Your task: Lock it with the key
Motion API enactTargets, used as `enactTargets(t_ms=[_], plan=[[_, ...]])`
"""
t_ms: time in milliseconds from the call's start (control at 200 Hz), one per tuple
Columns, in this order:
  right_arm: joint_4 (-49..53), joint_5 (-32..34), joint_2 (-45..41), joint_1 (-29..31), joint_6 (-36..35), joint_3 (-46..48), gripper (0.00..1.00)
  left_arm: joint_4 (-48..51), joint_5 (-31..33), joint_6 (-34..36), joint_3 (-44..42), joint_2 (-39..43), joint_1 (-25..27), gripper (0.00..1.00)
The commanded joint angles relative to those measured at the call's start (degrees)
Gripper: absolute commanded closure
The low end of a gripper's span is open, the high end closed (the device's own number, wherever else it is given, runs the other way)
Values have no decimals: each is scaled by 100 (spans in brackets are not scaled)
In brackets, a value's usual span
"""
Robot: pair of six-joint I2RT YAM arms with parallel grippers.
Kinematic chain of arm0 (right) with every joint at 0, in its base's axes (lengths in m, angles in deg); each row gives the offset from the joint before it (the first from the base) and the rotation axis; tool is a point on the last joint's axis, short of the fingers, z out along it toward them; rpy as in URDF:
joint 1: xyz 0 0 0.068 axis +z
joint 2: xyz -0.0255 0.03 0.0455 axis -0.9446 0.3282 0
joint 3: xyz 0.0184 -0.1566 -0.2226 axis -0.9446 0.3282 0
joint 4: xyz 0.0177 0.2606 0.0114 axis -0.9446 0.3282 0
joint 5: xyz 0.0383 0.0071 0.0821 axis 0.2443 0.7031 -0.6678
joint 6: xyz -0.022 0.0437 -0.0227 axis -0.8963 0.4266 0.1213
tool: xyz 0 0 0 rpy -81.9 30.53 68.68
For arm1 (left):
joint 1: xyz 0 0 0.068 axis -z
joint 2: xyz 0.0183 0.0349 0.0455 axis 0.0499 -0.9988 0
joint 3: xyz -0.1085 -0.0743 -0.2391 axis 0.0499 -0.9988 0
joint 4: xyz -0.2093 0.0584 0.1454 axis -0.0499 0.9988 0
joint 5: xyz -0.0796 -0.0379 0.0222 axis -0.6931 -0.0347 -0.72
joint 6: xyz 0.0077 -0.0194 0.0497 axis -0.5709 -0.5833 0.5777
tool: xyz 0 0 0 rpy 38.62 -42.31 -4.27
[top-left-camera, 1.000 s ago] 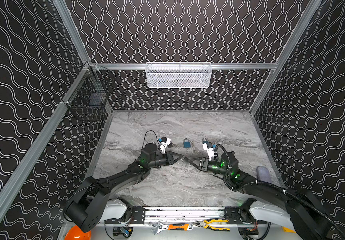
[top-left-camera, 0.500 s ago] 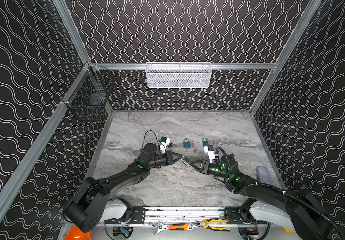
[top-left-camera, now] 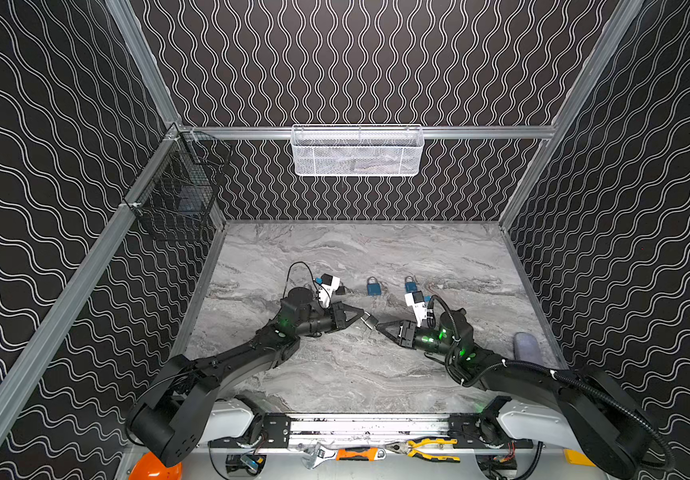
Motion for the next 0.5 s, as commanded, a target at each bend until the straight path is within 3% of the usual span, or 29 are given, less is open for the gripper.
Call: enactTargets(t_ms=[0,80,495], plan=[[-442,-78,33,26,95,31,68,-336,-53,-46,16,11,-6,100],[-457,-91,40,28,95,26,73,-311,-44,-41,32,15,-15,100],[-508,-77,75,46,112,-19,77,-626,-113,-278,-42,-111,-26,100]])
